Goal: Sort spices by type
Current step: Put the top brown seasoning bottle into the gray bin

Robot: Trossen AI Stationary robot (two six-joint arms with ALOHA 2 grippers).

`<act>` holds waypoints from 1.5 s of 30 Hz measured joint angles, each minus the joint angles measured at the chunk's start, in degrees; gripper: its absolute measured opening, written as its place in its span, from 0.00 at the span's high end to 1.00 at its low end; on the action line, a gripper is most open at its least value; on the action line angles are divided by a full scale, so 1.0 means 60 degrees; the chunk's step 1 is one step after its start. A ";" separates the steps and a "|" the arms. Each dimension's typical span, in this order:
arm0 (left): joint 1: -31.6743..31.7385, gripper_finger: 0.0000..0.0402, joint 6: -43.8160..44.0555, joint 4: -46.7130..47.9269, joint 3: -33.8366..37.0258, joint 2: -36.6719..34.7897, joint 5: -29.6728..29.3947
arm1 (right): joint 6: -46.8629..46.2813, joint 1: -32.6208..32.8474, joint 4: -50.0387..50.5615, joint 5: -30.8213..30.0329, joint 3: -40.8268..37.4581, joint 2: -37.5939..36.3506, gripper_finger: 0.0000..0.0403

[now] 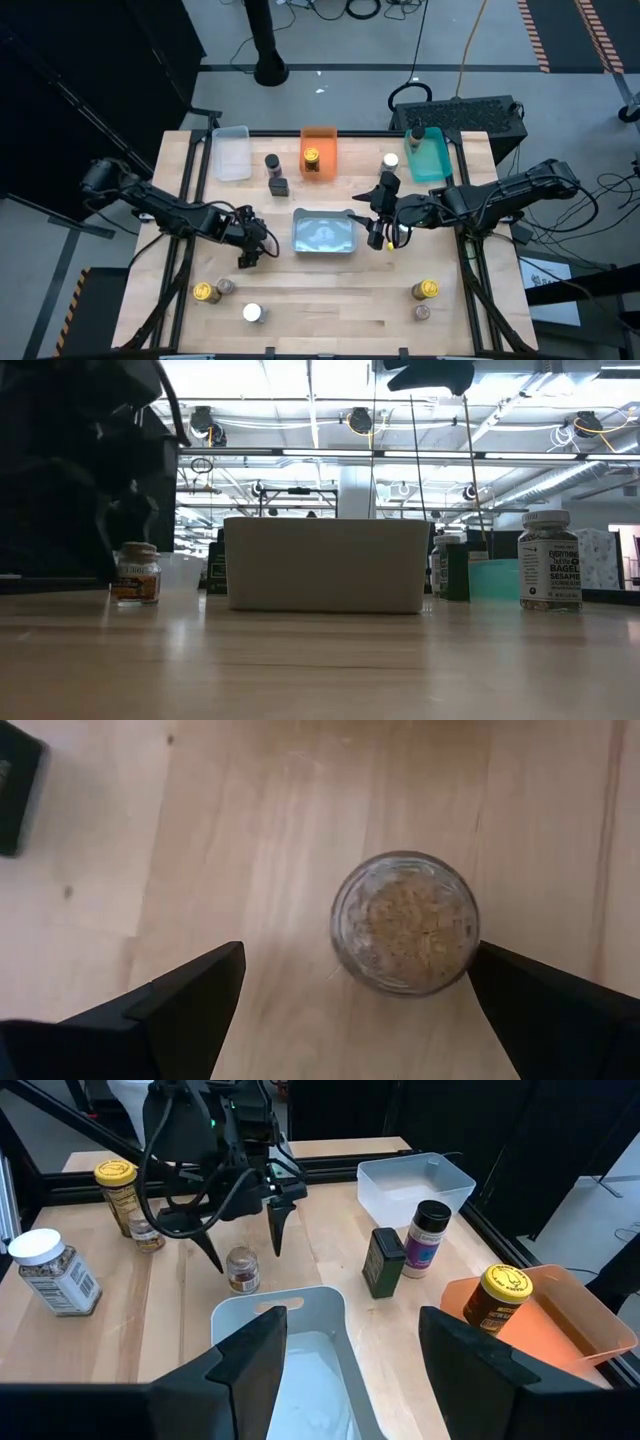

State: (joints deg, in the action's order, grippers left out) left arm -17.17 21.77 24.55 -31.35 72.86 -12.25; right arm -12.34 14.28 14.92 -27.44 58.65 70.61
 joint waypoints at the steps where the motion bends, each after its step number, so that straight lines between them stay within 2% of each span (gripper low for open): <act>1: -0.0033 0.05 0.0006 -0.0117 0.0061 0.0000 -0.0002 | 0.0000 0.0000 0.0000 0.0000 0.0000 0.0000 0.48; 9: -0.0058 0.05 -0.0356 -0.0957 0.0120 -0.0003 -0.0040 | 0.0007 0.0000 0.0004 0.0000 0.0000 0.0000 0.48; 12: -0.0062 0.09 -0.0442 -0.1015 0.0120 0.0000 -0.0029 | 0.0033 0.0000 0.0004 0.0000 0.0000 0.0000 0.48; 24: -0.0073 0.54 -0.0435 -0.0972 0.0059 -0.0009 0.0106 | 0.0163 0.0000 0.0000 -0.0037 0.0000 0.0000 0.48; 27: -0.0074 0.54 -0.0498 -0.0466 -0.0365 -0.0080 0.0246 | 0.0187 0.0004 0.0089 -0.0585 0.0000 -0.0013 0.48; 35: -0.0080 0.54 -0.1391 0.1444 -0.2477 -0.0618 0.0307 | 0.0120 0.0015 0.0761 -0.0671 0.0000 -0.0100 0.48; 40: 0.0333 0.52 -0.2552 0.0682 -0.3507 -0.0586 0.0023 | 0.0182 0.0015 0.1013 -0.0670 0.0000 -0.0134 0.48; 45: 0.0943 0.53 -0.3595 -0.0752 -0.3749 0.0111 0.0031 | 0.0085 0.0015 0.1456 -0.0812 0.0002 -0.0254 0.48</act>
State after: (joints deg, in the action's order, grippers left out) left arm -11.51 0.20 20.03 -53.84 73.53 -12.06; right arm -11.83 14.37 23.65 -32.31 58.66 69.08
